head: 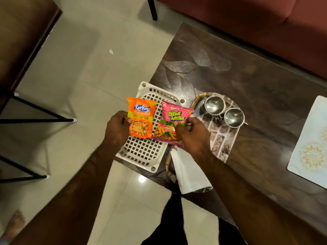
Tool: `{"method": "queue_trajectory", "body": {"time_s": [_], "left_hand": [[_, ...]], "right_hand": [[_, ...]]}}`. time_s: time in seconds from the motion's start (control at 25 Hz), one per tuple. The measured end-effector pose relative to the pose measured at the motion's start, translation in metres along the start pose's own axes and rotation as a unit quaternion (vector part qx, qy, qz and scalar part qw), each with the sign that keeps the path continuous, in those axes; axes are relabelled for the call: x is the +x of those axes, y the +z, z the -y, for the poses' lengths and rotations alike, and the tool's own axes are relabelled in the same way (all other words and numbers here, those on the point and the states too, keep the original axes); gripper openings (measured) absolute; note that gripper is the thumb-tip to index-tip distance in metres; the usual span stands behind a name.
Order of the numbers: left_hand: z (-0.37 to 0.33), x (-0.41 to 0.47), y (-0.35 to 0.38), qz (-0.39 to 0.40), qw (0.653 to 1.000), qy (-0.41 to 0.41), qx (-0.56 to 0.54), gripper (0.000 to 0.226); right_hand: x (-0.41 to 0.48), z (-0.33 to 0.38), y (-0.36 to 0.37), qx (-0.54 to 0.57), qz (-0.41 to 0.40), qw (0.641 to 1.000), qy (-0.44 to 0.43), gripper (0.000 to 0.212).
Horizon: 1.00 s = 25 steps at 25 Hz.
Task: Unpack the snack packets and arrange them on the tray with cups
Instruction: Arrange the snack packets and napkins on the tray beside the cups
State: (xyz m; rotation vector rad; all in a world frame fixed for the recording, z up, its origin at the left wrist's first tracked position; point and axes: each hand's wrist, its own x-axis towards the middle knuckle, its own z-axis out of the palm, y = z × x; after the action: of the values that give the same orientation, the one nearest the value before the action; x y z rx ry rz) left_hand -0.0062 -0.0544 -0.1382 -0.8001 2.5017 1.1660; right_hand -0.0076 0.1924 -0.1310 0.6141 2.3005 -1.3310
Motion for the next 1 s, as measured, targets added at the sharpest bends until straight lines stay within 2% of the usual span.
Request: {"method": "queue_trajectory", "body": {"time_s": [0.12, 0.2, 0.32, 0.4, 0.44, 0.52, 0.6, 0.64, 0.68, 0.76, 0.88, 1.0], "left_hand": [[-0.014, 0.011, 0.005, 0.021, 0.999, 0.000, -0.024, 0.021], [-0.022, 0.015, 0.007, 0.015, 1.000, 0.014, 0.013, 0.029], [-0.032, 0.005, 0.000, -0.087, 0.980, 0.040, 0.177, 0.035], [-0.042, -0.015, -0.004, -0.117, 0.979, 0.068, 0.155, 0.022], [-0.045, -0.030, -0.001, -0.086, 0.986, 0.080, 0.118, 0.018], [-0.052, -0.063, 0.013, 0.063, 0.994, 0.061, 0.070, 0.023], [-0.050, -0.098, 0.039, 0.261, 0.962, -0.002, 0.079, 0.026], [-0.046, -0.115, 0.054, 0.332, 0.935, -0.010, 0.127, 0.026], [-0.040, -0.130, 0.069, 0.367, 0.914, -0.010, 0.175, 0.027], [-0.033, -0.149, 0.090, 0.374, 0.905, -0.017, 0.203, 0.032], [-0.034, -0.153, 0.103, 0.341, 0.925, -0.045, 0.161, 0.034], [-0.036, -0.150, 0.103, 0.335, 0.931, -0.053, 0.137, 0.035]], "right_hand": [[0.012, 0.005, 0.009, 0.007, -0.010, 1.000, 0.021, 0.033], [0.015, 0.004, 0.009, 0.032, -0.002, 0.999, 0.028, 0.031], [0.010, -0.010, -0.003, 0.001, -0.022, 0.999, 0.024, 0.026], [0.003, -0.028, -0.019, -0.040, -0.025, 0.998, 0.039, 0.021], [-0.002, -0.038, -0.028, -0.071, -0.013, 0.996, 0.046, 0.021], [-0.012, -0.056, -0.043, -0.144, 0.032, 0.987, 0.057, 0.025], [-0.020, -0.067, -0.050, -0.198, 0.073, 0.975, 0.064, 0.013], [-0.023, -0.070, -0.051, -0.216, 0.090, 0.970, 0.062, 0.008], [-0.025, -0.073, -0.052, -0.226, 0.106, 0.967, 0.055, 0.009], [-0.029, -0.076, -0.050, -0.230, 0.141, 0.962, 0.033, 0.014], [-0.030, -0.077, -0.050, -0.246, 0.191, 0.950, 0.007, 0.029], [-0.029, -0.072, -0.051, -0.277, 0.236, 0.931, -0.004, 0.033]]}}
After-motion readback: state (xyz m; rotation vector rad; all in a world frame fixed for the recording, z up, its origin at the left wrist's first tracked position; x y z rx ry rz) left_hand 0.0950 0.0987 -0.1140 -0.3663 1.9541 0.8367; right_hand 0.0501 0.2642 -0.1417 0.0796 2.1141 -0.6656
